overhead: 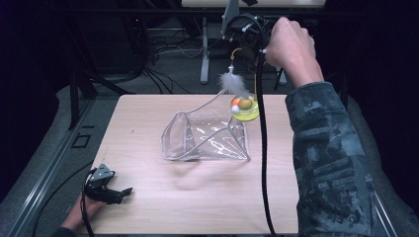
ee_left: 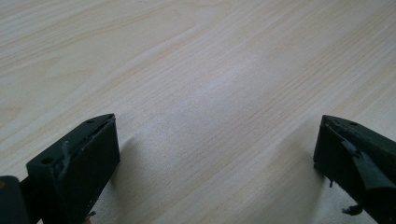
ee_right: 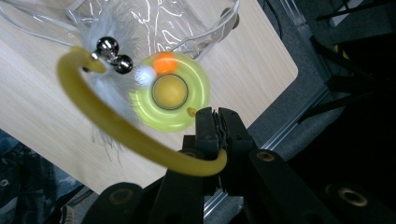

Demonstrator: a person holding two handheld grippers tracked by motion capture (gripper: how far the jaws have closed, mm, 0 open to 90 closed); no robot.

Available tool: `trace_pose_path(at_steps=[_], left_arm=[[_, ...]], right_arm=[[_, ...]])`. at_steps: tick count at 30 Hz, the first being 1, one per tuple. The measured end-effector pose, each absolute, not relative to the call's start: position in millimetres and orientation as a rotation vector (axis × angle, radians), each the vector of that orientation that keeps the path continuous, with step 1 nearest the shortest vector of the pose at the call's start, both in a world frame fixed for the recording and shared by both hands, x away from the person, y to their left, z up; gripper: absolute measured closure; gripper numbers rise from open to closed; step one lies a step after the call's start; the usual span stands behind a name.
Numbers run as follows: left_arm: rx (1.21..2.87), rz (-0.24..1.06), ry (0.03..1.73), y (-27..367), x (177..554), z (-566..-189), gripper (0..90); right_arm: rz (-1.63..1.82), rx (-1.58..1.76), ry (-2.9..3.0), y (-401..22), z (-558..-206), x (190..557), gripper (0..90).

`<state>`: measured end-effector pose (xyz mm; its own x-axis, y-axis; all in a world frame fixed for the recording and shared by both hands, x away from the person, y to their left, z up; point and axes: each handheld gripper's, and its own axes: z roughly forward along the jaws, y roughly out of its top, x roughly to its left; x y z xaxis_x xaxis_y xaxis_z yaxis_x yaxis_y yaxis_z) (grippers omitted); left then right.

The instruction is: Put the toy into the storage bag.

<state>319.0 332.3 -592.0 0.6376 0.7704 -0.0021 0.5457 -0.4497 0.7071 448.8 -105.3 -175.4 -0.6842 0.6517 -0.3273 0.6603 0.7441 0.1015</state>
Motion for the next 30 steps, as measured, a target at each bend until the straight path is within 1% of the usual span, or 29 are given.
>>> trace_pose_path(at_steps=[15, 30], left_arm=[[2.169, 0.421, 1.02, 332.4, 318.9, -592.0, 0.2], [2.169, 0.42, 1.02, 332.4, 318.9, -592.0, 0.2]], right_arm=[[0.023, 0.954, 2.612, -76.3, -169.7, 448.5, 87.6], [0.086, 0.883, 2.63, -44.1, -180.0, 453.5, 87.5]])
